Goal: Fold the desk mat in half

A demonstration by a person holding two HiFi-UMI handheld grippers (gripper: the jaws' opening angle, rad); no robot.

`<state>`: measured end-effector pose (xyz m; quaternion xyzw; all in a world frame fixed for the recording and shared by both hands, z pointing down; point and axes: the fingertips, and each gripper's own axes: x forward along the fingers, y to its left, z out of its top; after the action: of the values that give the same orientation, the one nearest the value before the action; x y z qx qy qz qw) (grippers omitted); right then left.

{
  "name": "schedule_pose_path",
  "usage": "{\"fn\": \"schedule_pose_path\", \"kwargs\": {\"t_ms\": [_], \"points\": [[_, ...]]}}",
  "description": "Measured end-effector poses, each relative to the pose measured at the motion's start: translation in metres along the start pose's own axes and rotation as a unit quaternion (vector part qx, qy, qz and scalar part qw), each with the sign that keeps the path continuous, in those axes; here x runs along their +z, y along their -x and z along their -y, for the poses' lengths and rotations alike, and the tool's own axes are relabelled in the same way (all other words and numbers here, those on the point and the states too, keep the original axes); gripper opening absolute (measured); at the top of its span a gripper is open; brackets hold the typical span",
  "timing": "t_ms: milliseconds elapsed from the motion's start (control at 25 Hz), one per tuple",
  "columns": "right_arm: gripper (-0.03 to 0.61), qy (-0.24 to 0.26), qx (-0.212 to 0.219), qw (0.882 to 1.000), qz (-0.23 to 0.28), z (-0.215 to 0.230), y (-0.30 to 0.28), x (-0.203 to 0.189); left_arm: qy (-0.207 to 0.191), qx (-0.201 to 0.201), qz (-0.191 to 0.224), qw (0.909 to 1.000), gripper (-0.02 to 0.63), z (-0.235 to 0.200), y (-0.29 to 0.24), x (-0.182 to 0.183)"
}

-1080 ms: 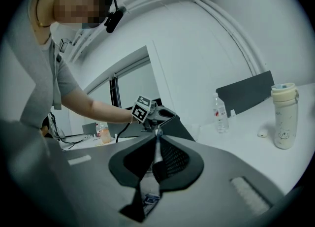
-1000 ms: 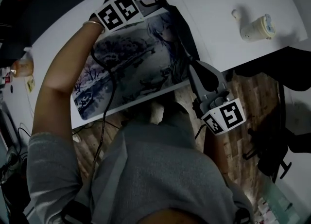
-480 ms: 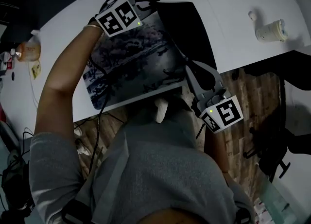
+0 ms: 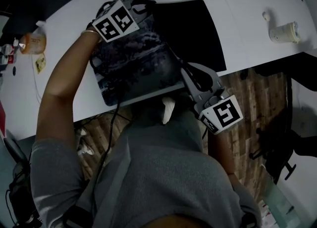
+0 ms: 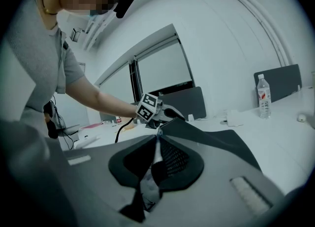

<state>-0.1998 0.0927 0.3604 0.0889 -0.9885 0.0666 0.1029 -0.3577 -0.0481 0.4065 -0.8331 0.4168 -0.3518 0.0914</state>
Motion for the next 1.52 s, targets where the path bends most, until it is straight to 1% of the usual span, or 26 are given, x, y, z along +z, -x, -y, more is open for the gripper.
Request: {"fn": "schedule_pose_path", "kwargs": {"t_ms": [440,600,800,960,1120,1360,1520], "points": [[0.034,0.003,0.074,0.997,-0.027,-0.055,-0.039,-0.014,0.020,0.023,-0.034,0.9990,0.049,0.015,0.050,-0.059],[0.032,0.003,0.106,0.994,-0.033,-0.074,-0.053,-0.019,0.037,0.032,-0.044,0.9978,0.048,0.022,0.069,-0.081],[0.032,0.011,0.138,0.989,-0.042,-0.097,-0.069,-0.024,0.048,0.044,-0.055,0.9964,0.048,0.028,0.088,-0.106],[0.034,0.011,0.158,0.986,-0.049,-0.118,-0.081,-0.026,0.056,0.055,-0.058,0.9953,0.049,0.032,0.101,-0.121],[0.034,0.013,0.174,0.983,-0.064,-0.135,-0.093,-0.039,0.063,0.059,-0.065,0.9941,0.049,0.036,0.113,-0.133],[0.034,0.030,0.208,0.975,-0.076,-0.164,-0.113,-0.046,0.067,0.066,-0.083,0.9921,0.049,0.039,0.131,-0.153],[0.034,0.037,0.225,0.970,-0.088,-0.182,-0.122,-0.055,0.066,0.076,-0.081,0.9916,0.049,0.041,0.140,-0.164]]}}
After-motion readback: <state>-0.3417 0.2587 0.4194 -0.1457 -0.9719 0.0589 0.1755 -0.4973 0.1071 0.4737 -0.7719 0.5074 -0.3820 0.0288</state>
